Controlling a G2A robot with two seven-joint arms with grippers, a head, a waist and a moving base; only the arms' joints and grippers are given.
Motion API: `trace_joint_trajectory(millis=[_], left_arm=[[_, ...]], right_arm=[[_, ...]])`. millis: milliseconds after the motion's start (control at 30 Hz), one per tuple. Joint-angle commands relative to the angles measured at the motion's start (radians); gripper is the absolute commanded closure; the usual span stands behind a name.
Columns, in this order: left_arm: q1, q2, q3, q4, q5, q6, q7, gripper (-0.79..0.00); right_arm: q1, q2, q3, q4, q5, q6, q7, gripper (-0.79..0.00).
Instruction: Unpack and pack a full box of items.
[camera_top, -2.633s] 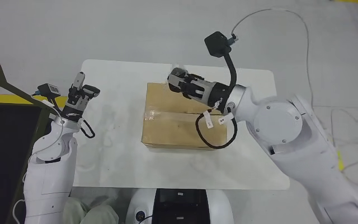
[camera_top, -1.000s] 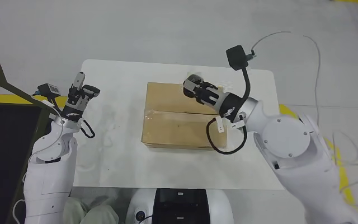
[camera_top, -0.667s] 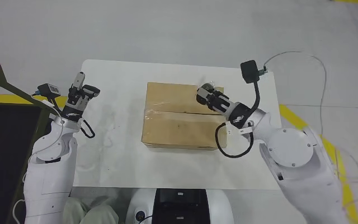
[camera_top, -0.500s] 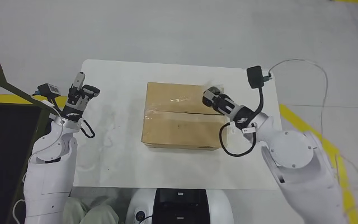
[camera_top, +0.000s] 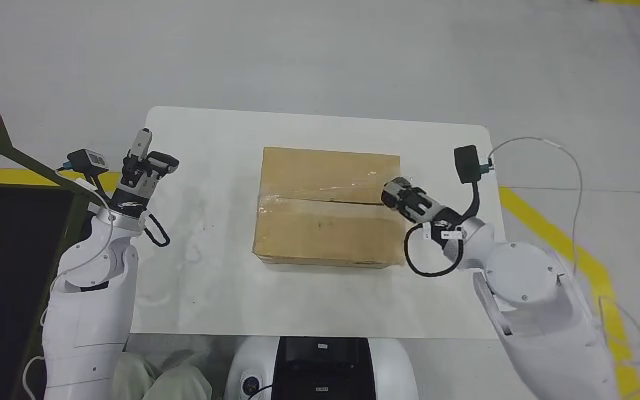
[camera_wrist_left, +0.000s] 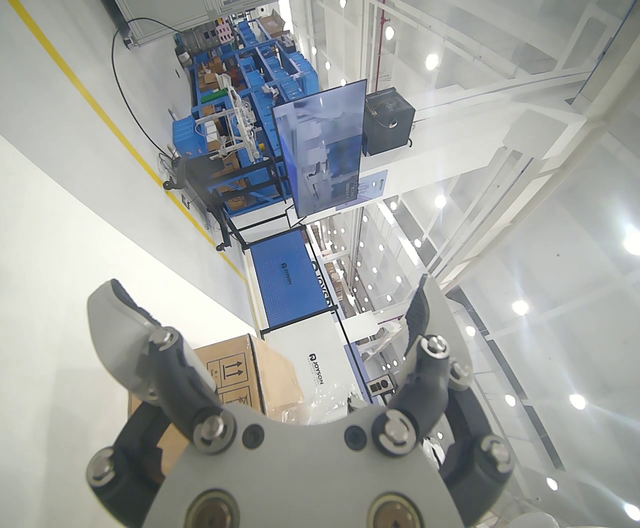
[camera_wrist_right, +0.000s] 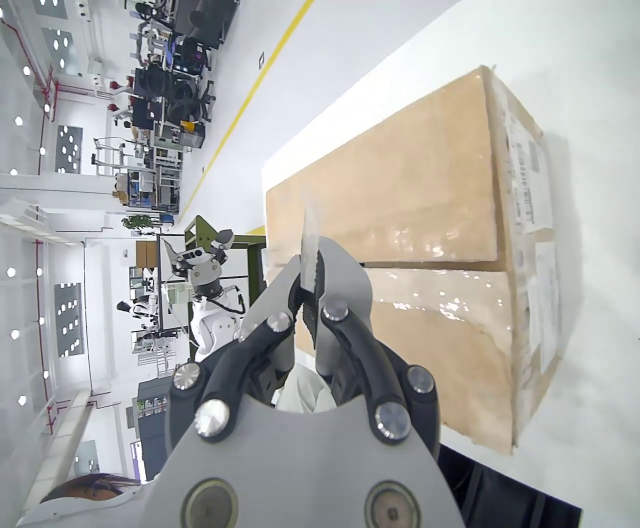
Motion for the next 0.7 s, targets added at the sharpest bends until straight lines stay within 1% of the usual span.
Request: trace_joint_trajectory(millis=[0,200,567,667], left_arm=[[0.0,0.0,0.0,0.0,0.0,0.0,0.0,-0.785],[0.0,0.0,0.0,0.0,0.0,0.0,0.0,-0.785],[0.0,0.0,0.0,0.0,0.0,0.0,0.0,-0.785],[0.0,0.0,0.0,0.0,0.0,0.0,0.0,-0.785]], right_arm=[[-0.004,0.0,0.003,0.005,0.006,0.007,-0.001,0.0],[-0.037,0.001,0.018,0.02,0.027,0.023,-0.002,0.0],[-0.059,0.0,0.04,0.079,0.089,-0.019,0.015,0.0],[-0.062,0.002,0.044,0.085,0.09,-0.014,0.024,0.0]])
